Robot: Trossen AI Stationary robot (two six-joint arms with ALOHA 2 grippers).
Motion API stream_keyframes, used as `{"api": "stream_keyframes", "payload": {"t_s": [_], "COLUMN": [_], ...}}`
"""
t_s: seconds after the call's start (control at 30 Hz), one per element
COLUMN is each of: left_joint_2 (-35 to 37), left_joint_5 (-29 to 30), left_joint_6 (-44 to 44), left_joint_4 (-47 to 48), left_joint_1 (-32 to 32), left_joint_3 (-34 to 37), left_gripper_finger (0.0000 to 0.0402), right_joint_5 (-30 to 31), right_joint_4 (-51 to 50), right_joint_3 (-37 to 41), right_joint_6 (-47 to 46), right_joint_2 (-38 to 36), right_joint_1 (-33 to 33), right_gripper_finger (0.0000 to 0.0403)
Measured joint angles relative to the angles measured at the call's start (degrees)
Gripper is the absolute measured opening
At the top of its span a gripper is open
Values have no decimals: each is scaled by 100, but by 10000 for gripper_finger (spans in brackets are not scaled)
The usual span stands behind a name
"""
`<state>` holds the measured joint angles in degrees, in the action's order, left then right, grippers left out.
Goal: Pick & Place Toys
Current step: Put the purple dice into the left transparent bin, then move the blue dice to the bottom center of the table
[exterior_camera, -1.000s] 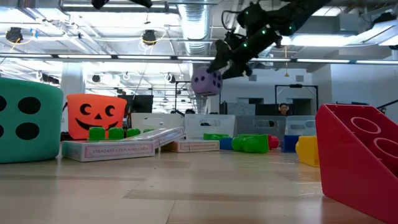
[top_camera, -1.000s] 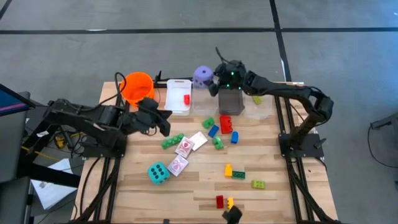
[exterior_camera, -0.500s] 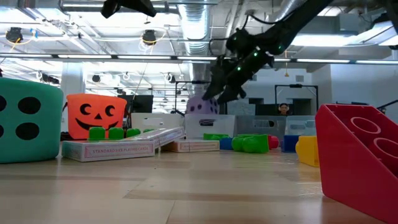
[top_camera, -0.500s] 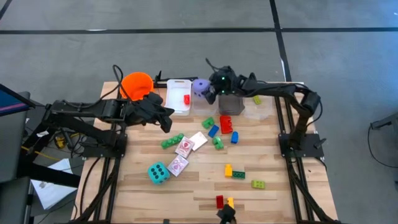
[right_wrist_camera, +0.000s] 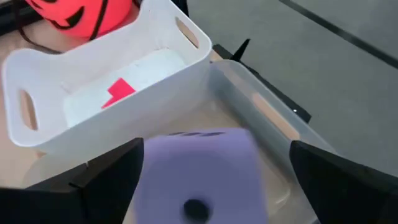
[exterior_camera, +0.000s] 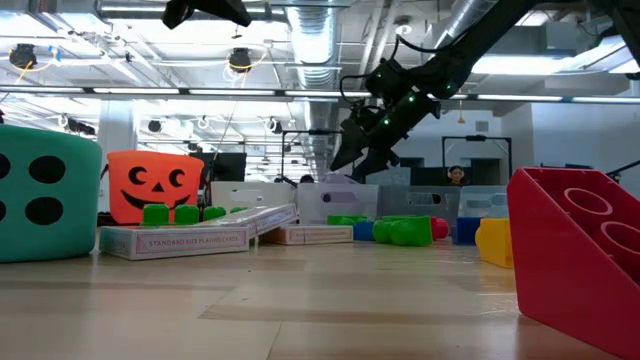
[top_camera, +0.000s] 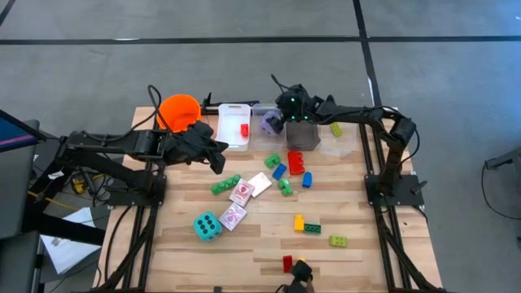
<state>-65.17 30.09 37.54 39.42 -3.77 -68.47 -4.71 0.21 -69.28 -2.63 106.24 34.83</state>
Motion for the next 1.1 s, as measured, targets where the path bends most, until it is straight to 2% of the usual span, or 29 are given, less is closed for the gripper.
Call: {"api": "stream_keyframes", "payload": {"t_s": [0.13, 0.23, 0.37, 0.5, 0.6, 0.7, 0.77, 0.87, 1.1], "left_joint_2": [0, 0, 0, -2, -2, -2, -2, 10, 39], "left_joint_5": [0, -43, -415, -901, -759, -559, -551, -574, -468], "left_joint_6": [33, 26, 24, 22, 7, 20, 202, 916, 3445], "left_joint_4": [0, 1, 112, 423, 700, 1039, 1201, 1410, 1147], "left_joint_1": [0, 0, 0, -26, -145, -377, -631, -1244, -3419], "left_joint_3": [0, 0, 0, 0, 0, 0, 34, 287, 1352], "left_gripper_finger": [0, 0, 0, 0, 0, 0, 0, 0, 0], "right_joint_5": [3, -73, -297, -396, -358, -44, 190, 561, 1545], "right_joint_4": [-27, -417, -833, -848, -739, -790, -802, -806, -821], "right_joint_3": [-10, -200, -538, -735, -763, -758, -756, -755, -750], "right_joint_6": [202, 272, 623, 592, 361, 54, -141, -334, -830], "right_joint_2": [-2, -74, -409, -935, -1368, -1629, -1743, -1815, -1605], "right_joint_1": [11, -47, -285, -767, -1270, -1815, -2190, -2755, -4070], "right_gripper_finger": [397, 398, 396, 396, 396, 396, 396, 395, 395]}}
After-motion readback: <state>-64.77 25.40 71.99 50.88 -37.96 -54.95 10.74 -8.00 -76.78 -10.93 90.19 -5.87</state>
